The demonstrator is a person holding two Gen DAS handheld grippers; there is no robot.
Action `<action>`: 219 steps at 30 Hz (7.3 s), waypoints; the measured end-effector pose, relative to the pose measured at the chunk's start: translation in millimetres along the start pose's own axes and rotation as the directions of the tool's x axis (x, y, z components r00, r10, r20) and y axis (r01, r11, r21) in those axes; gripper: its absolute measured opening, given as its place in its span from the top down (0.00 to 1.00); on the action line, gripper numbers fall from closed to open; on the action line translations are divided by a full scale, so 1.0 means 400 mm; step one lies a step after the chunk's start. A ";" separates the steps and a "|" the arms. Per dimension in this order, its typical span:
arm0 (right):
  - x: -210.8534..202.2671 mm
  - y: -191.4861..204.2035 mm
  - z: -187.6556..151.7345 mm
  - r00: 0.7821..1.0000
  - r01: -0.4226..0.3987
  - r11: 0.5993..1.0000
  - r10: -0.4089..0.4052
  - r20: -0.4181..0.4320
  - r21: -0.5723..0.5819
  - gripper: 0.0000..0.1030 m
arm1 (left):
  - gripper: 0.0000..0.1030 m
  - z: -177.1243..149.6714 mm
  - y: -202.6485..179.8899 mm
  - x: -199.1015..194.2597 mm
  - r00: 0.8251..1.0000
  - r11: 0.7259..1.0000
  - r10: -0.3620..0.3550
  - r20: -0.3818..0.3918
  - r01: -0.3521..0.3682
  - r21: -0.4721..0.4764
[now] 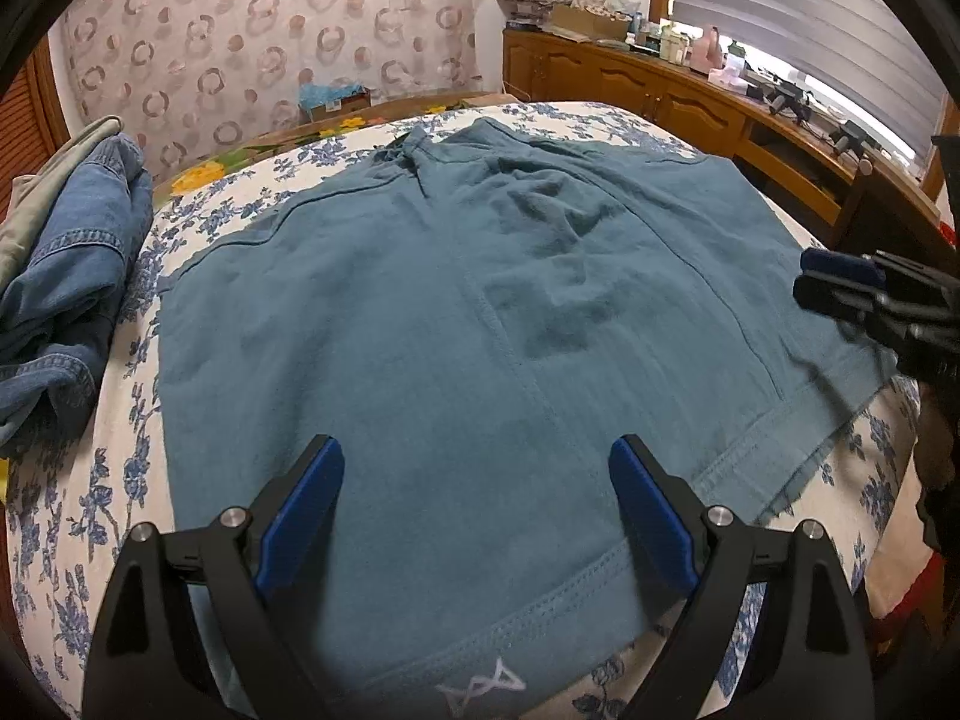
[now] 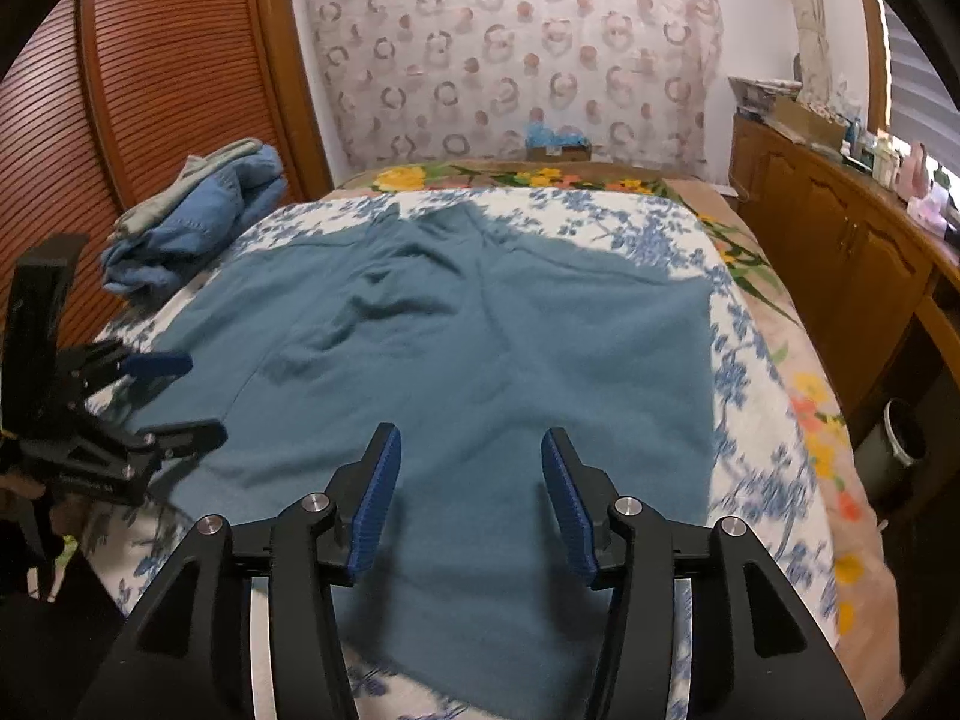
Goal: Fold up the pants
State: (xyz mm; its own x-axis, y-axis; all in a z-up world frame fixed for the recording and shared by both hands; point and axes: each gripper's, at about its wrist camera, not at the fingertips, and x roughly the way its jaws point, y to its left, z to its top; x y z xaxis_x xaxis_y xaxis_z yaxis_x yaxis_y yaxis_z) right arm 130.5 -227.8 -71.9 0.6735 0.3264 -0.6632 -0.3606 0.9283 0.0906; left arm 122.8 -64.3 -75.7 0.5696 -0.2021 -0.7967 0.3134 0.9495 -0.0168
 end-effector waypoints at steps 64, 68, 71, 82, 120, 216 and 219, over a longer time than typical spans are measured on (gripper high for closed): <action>-0.023 0.117 -0.093 0.999 -0.034 0.999 0.034 0.007 -0.009 0.44 | 0.96 -0.182 0.124 -0.224 0.985 0.990 -0.006 0.170 0.030 -0.139; -0.033 0.100 -0.096 0.999 -0.030 1.000 0.030 0.015 0.003 0.44 | 0.96 -0.137 0.090 -0.219 0.984 0.995 -0.026 0.179 0.043 -0.094; -0.041 0.086 -0.100 0.999 -0.027 1.000 0.026 0.022 0.014 0.44 | 0.97 -0.106 0.061 -0.215 0.982 0.997 -0.036 0.183 0.048 -0.060; -0.078 0.024 -0.121 0.998 -0.014 0.998 0.010 0.057 0.060 0.44 | 0.97 0.032 -0.080 -0.180 0.974 0.992 -0.110 0.196 0.096 0.079; -0.129 -0.083 -0.142 0.994 0.026 0.991 -0.039 0.099 0.133 0.44 | 0.41 0.118 -0.220 -0.136 0.973 0.978 -0.160 0.165 0.134 0.161; -0.172 -0.121 -0.158 0.997 0.074 0.988 -0.076 0.006 0.133 0.89 | 0.36 0.017 -0.101 -0.142 0.975 0.985 -0.172 0.141 0.172 0.010; -0.179 -0.124 -0.155 0.994 0.104 0.985 -0.107 0.009 0.135 0.81 | 0.36 0.018 -0.093 -0.141 0.976 0.986 -0.165 0.143 0.166 0.004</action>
State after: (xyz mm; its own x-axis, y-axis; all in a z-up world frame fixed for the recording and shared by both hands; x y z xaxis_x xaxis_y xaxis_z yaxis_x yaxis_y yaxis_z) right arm 60.2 -308.1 -75.1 0.7141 0.2273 -0.6621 -0.1979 0.9728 0.1205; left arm 84.8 -90.0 -25.8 0.6131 -0.3883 -0.6880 0.4064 0.9018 -0.1468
